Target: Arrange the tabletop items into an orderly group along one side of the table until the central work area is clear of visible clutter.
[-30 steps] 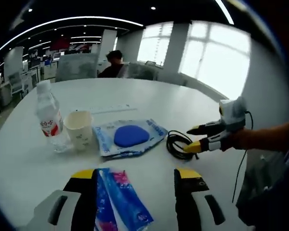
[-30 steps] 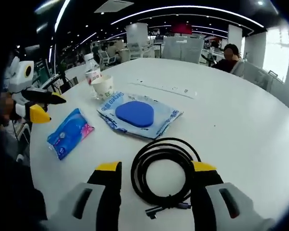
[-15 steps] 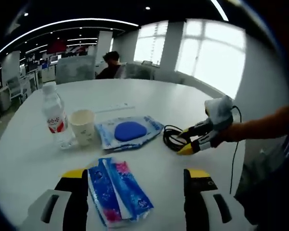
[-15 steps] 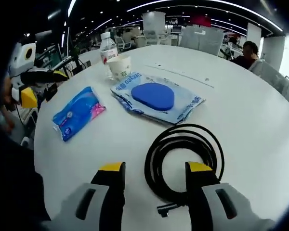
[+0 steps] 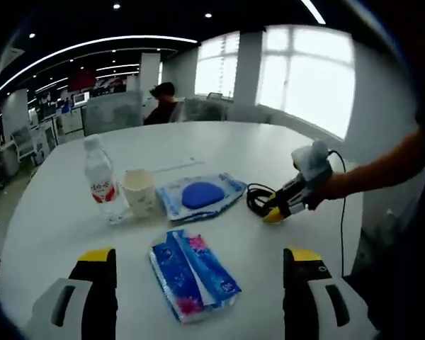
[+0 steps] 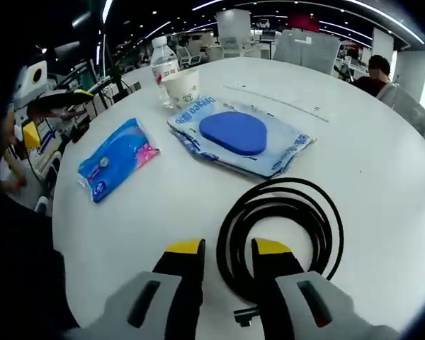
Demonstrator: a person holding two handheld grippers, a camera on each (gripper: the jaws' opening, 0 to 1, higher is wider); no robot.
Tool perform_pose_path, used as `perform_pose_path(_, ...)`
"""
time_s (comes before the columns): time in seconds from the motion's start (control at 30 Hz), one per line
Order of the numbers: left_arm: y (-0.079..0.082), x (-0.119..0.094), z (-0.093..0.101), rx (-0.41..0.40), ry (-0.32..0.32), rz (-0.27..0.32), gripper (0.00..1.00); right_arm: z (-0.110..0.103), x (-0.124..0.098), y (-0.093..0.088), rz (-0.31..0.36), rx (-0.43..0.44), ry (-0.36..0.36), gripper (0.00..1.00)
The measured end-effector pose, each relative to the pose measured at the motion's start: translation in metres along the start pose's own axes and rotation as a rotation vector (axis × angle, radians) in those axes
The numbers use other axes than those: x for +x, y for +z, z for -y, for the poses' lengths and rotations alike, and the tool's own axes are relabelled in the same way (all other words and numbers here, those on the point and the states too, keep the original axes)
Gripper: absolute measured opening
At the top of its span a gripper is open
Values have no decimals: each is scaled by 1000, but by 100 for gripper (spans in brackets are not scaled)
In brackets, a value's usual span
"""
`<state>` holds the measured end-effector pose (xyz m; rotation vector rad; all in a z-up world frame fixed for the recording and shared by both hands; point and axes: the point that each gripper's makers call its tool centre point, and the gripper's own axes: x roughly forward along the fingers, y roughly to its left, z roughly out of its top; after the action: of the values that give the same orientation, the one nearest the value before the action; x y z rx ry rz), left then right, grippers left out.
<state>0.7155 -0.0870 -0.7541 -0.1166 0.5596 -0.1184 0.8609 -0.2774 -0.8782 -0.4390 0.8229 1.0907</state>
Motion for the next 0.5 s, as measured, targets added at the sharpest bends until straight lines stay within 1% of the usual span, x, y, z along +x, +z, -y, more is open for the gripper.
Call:
perform_pose_path(0.03, 1, -3, -1, -34, -9, 19, 95, -2, 0, -1, 1, -9, -3, 18)
perform_pose_path(0.13, -3, -10, -3, -28, 2, 2, 92, 0, 0, -2, -5, -38, -17, 14)
perform_pose_path(0.27, -2, -19, -3, -4, 24, 3, 94, -2, 0, -2, -2, -97, -45, 12)
perform_pose_path(0.3, -4, -22, -7, 7, 32, 0, 95, -3, 0, -2, 6, -101, -50, 12)
perform_pose_path(0.37, -9, -27, -11, 55, 55, -25, 95, 0, 1, -3, 28, -98, -48, 12)
perform_pose_path(0.5, -11, -31, -12, 55, 64, -25, 98, 0, -1, -4, 41, -88, -50, 10)
